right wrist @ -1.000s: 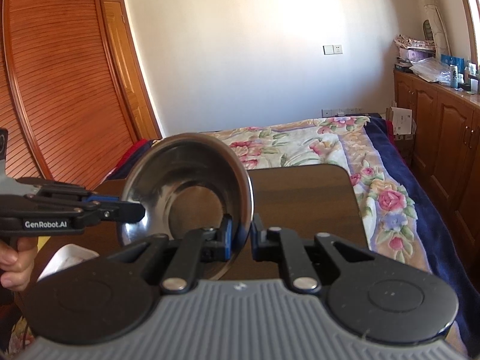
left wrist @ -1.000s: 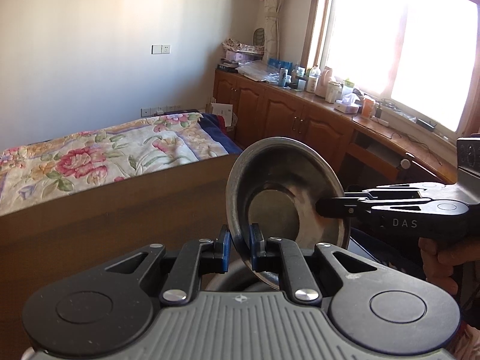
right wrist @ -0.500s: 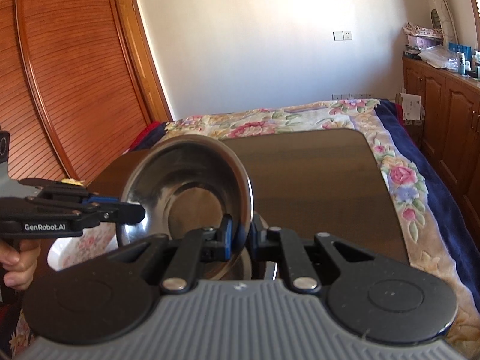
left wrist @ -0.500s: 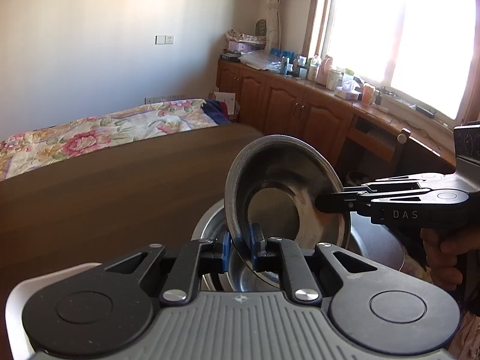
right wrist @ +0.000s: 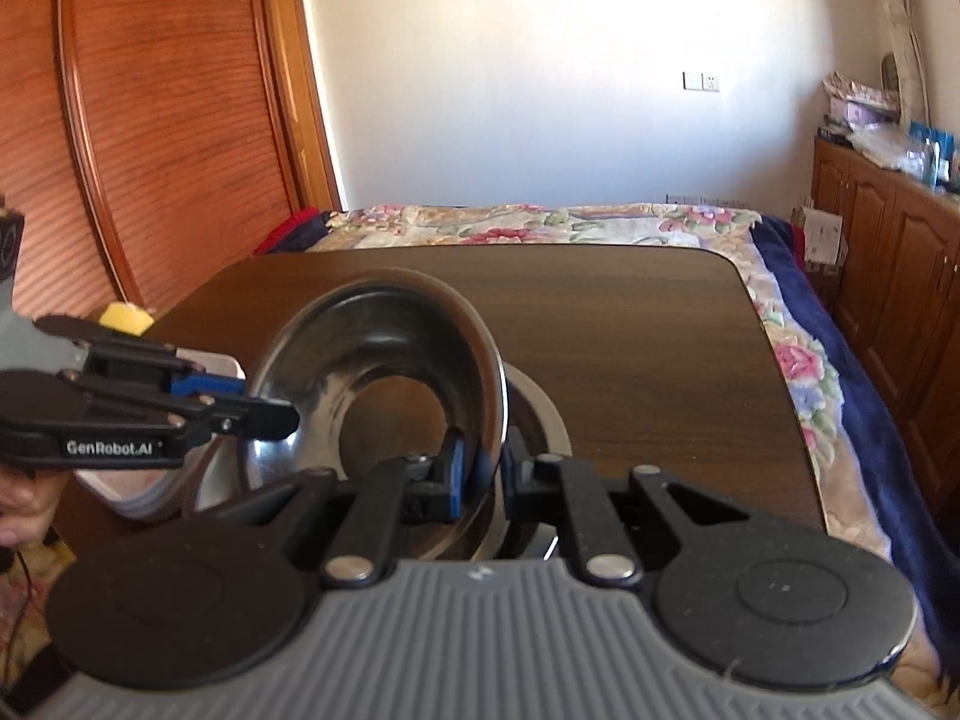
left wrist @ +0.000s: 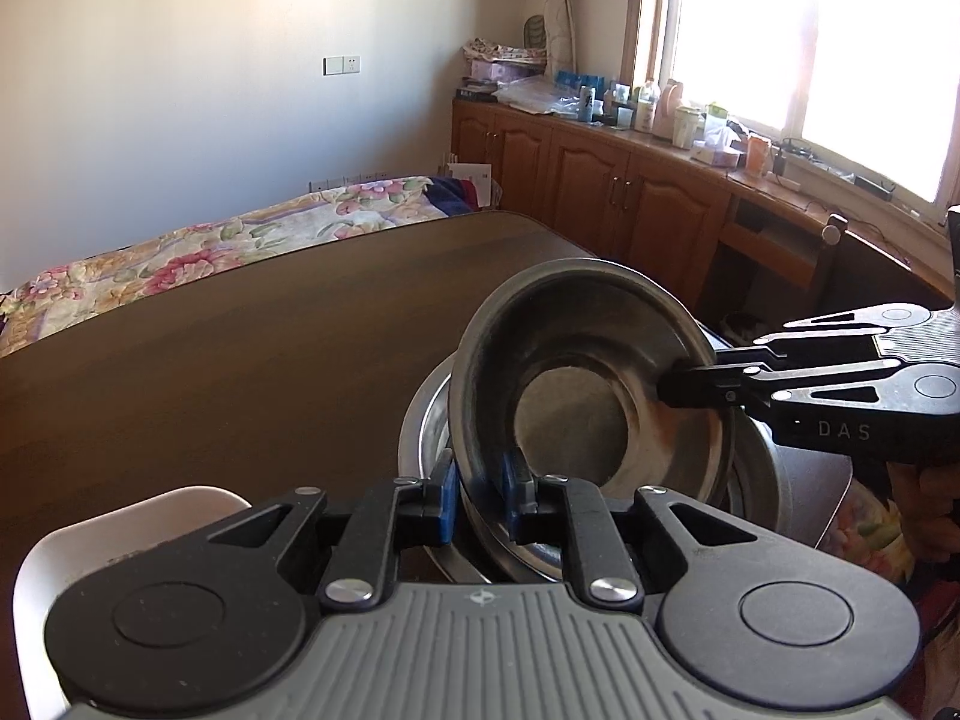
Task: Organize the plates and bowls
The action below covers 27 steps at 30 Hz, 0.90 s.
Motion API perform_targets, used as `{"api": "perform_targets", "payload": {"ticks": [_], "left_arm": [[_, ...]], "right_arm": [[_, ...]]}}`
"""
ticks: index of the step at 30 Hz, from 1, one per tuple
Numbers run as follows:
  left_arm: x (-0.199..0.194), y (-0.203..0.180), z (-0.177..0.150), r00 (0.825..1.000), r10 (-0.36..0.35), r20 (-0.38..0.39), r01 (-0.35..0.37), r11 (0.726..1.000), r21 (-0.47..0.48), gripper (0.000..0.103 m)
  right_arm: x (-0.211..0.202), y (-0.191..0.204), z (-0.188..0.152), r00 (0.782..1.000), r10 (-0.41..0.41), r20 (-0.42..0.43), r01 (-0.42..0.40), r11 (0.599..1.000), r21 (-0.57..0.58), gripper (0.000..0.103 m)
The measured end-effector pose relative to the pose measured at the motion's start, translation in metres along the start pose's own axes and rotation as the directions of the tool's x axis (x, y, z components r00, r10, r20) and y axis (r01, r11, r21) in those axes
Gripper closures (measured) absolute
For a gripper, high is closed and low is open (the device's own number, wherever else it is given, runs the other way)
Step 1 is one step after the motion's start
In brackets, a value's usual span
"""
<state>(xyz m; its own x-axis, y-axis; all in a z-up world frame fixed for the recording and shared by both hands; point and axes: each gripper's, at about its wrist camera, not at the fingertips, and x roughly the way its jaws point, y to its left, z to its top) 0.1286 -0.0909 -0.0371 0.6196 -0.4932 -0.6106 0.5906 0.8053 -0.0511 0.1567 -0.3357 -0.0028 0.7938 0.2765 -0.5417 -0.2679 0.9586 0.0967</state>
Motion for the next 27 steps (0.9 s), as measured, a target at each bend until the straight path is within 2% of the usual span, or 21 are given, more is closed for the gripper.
{"api": "perform_targets", "payload": {"ticks": [13, 22, 24, 25, 26, 27], "left_arm": [[0.003, -0.009, -0.008, 0.999, 0.03, 0.026, -0.03, 0.999, 0.012, 0.085], [-0.009, -0.007, -0.006, 0.995, 0.029, 0.092, -0.025, 0.999, -0.039, 0.056], [-0.013, -0.007, -0.005, 0.993, 0.036, 0.112, -0.031, 0.998, -0.047, 0.052], [-0.015, -0.007, -0.006, 0.992, 0.04, 0.119, -0.034, 0.998, -0.05, 0.051], [-0.016, -0.006, -0.006, 0.991, 0.045, 0.126, -0.038, 0.998, -0.056, 0.047], [-0.017, -0.005, -0.007, 0.99, 0.05, 0.132, -0.042, 0.997, -0.062, 0.043]], "right_arm": [[0.001, 0.007, -0.006, 0.999, -0.046, 0.014, 0.047, 0.997, -0.062, 0.087], [-0.009, 0.01, -0.011, 0.991, -0.069, 0.114, 0.078, 0.994, -0.076, 0.087], [-0.01, 0.008, -0.013, 0.988, -0.076, 0.133, 0.084, 0.995, -0.059, 0.076], [-0.011, 0.007, -0.013, 0.986, -0.083, 0.146, 0.092, 0.994, -0.051, 0.063], [-0.012, 0.006, -0.015, 0.982, -0.093, 0.165, 0.102, 0.994, -0.046, 0.058], [-0.013, 0.005, -0.015, 0.979, -0.101, 0.178, 0.111, 0.993, -0.044, 0.058]]}}
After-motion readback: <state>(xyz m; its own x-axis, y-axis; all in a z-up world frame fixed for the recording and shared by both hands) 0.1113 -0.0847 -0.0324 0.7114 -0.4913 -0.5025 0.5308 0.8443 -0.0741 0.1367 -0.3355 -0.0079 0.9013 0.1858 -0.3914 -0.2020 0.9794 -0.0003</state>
